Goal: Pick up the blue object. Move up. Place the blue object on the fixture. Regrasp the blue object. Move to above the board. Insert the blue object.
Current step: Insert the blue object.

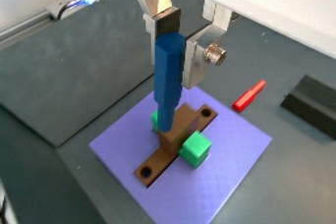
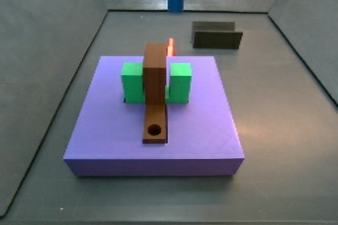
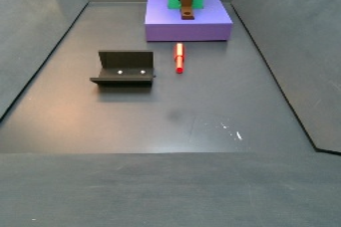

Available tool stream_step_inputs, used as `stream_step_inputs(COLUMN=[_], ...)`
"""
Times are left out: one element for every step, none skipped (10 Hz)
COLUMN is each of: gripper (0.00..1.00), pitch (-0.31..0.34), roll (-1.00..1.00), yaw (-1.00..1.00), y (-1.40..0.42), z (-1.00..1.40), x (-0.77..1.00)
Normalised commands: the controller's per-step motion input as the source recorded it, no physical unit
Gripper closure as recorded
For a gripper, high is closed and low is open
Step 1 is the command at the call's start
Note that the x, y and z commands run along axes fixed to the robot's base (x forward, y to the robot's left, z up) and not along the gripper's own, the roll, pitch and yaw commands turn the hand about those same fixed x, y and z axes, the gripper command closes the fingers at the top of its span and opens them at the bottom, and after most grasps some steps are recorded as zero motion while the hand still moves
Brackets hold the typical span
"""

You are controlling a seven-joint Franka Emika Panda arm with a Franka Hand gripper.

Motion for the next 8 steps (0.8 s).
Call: stream_step_inputs(gripper=[1.0,1.0,1.0,1.0,1.0,1.0,1.0,1.0], pitch=[0.0,0.06,0.097,0.06,0.05,0.037,0.0,0.107], roll=[0.38,0.5,0.5,0.28,0.29,0.06,0.0,0.33], yaw=[0.21,0.25,0.21,0.05,0.05,0.03,0.0,0.0], y=[-0.49,-0.37,-0.28,-0.17,-0.12,-0.01,-0.05,-0.03], z=[-0.24,-0.09,-0.1,-0.24,-0.11,0.0,-0.01,-0.39], x=[0.0,0.0,0.01,0.02,0.0,0.05,0.03,0.18])
